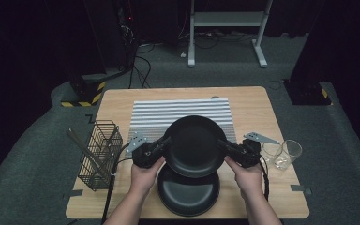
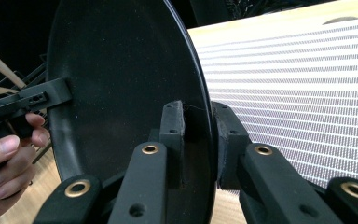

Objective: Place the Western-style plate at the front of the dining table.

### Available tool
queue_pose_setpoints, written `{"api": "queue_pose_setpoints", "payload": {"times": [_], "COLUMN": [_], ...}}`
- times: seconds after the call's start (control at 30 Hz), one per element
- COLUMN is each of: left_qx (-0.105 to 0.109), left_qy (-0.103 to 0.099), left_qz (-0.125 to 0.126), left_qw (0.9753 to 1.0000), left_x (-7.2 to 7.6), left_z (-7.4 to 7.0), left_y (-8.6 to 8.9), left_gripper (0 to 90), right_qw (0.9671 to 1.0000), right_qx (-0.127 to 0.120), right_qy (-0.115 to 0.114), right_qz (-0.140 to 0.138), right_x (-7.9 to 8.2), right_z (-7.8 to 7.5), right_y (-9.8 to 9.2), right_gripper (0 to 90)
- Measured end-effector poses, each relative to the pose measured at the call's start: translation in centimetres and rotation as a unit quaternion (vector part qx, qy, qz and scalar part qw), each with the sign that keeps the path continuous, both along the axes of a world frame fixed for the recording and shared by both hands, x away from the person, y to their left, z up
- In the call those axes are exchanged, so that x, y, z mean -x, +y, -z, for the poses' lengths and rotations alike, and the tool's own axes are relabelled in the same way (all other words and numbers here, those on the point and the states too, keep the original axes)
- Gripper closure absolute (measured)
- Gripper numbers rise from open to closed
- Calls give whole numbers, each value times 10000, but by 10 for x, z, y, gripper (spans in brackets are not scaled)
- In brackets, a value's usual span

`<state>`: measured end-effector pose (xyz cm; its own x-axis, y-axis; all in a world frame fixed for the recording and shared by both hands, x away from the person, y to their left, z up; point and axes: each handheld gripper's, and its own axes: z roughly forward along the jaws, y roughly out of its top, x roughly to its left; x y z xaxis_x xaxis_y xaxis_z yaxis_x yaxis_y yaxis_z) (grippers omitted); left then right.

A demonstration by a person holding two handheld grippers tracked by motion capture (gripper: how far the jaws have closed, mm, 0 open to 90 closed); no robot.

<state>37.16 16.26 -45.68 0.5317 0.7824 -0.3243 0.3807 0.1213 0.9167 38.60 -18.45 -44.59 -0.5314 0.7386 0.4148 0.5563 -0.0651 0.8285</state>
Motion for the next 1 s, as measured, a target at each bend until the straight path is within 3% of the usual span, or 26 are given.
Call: {"api": "queue_pose_setpoints", "payload": {"times": [0.57, 1.0], "left_qx": [212, 324], "left_qy": [71, -30], "left_qz": [-4, -153], "left_qw": [9998, 9994], "left_x": [-29, -41], "left_z": [13, 8], "left_y": [11, 21], "left_gripper": [757, 759], "right_qw": [9998, 9999], "right_qx": [169, 161], "right_qy": [-39, -16], "right_qz": [113, 31], "right_x": [-23, -40], "right_z": [-4, -10], "right_y": [13, 22], "right_gripper": [773, 775]}}
